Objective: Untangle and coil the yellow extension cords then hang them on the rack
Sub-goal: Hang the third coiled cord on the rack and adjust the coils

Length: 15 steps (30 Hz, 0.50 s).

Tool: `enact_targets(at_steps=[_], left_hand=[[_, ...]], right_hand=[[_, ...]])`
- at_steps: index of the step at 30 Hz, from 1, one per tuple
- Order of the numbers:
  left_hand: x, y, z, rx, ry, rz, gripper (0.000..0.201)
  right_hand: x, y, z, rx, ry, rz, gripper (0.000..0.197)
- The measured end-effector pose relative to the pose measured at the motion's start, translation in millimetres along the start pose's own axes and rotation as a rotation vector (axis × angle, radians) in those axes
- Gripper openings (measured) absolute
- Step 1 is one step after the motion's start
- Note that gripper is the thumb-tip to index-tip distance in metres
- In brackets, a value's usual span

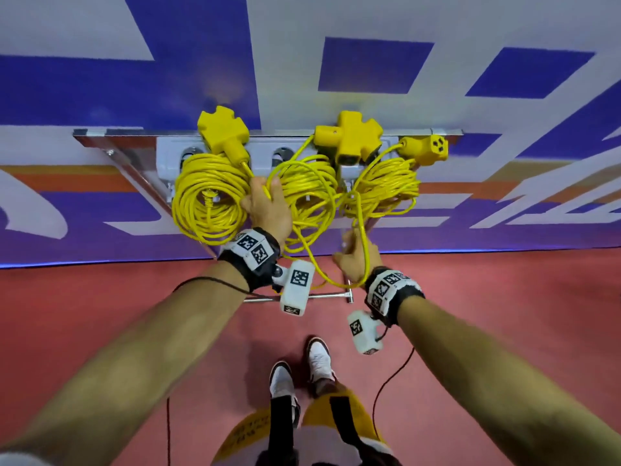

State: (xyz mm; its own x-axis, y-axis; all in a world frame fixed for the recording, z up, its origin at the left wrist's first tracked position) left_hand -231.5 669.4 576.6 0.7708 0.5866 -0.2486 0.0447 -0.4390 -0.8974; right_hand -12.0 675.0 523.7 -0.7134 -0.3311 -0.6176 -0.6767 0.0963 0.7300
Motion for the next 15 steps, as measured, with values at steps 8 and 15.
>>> enact_targets(at_steps=[8,15], left_hand=[[-4,13,12,0.042,-0.001,0.005,0.03],[-8,14,12,0.112,-0.029,0.081,0.018]], right_hand=[[102,-69,40,0.232,0.444,0.324,0.041],[150,-89,23,0.4,0.519,0.608,0.044]])
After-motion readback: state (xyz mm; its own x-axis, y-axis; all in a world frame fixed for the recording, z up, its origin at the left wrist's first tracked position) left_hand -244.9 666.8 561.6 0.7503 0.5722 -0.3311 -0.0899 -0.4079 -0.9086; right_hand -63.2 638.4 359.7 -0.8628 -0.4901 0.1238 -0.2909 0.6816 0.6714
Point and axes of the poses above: each hand's wrist, its own z-axis towards the middle knuckle, its own x-axis out of the palm, y = z × x, the point moved 6 cm from there along z, towards the middle knuckle, and after that the axes turned 6 degrees about -x, right-handed, at the moved point
